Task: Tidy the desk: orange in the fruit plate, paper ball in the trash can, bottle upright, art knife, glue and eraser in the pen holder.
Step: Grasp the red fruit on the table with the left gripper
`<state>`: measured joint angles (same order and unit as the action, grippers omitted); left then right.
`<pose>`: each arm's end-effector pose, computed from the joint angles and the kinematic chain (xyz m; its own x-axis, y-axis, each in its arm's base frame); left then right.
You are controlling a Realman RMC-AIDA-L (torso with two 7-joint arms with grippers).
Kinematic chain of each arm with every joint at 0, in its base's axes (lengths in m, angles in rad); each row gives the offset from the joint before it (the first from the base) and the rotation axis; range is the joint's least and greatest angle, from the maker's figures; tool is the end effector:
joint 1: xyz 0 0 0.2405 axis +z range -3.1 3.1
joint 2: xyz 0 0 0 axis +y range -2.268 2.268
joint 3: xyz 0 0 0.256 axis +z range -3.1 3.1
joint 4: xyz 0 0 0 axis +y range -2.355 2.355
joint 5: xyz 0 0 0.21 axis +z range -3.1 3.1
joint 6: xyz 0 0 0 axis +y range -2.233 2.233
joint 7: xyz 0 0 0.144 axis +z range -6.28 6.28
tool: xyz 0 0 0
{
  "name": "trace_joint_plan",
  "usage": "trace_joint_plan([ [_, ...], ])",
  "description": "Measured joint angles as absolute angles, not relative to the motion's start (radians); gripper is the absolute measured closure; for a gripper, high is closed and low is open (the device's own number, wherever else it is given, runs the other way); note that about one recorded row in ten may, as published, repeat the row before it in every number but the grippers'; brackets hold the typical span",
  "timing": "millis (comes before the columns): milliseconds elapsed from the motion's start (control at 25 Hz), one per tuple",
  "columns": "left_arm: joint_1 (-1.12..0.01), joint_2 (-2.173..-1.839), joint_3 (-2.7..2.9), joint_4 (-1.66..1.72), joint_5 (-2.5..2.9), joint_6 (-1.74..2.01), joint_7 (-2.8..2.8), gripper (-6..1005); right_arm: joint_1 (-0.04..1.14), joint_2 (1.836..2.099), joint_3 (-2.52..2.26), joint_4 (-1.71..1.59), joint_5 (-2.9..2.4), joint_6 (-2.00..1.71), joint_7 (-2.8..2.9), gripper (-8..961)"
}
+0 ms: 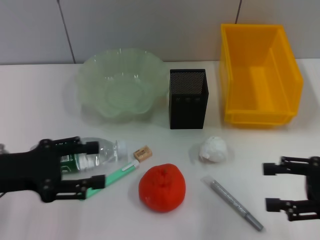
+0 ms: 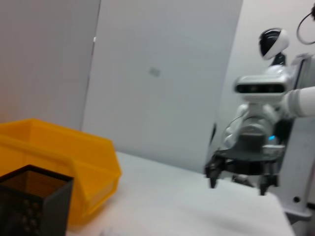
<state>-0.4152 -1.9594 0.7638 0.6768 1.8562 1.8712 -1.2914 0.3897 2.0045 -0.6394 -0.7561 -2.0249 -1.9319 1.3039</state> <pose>-0.2756 0.2821 0.0503 0.7938 0.2342 0.5613 0.3015 -0.9530 -0.0287 0.2867 0.2655 0.0499 0.8137 -0.2770 -0.5110 -0.3323 -0.9430 -0.0181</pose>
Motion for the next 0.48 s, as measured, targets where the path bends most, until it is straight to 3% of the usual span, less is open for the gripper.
trace_joint_plan([
  [320,-0.515,-2.059,0.772,0.661,1.976,1.740,-1.264,199,0.344,1.982,-0.569,-0.802,-2.082,-1.925,1.335,165],
  [480,-0.558,-2.069,0.800,0.575,1.975,1.655,-1.228,199,0.341,1.982,-0.557,-0.802,-2.100,-1.926,1.334,165],
])
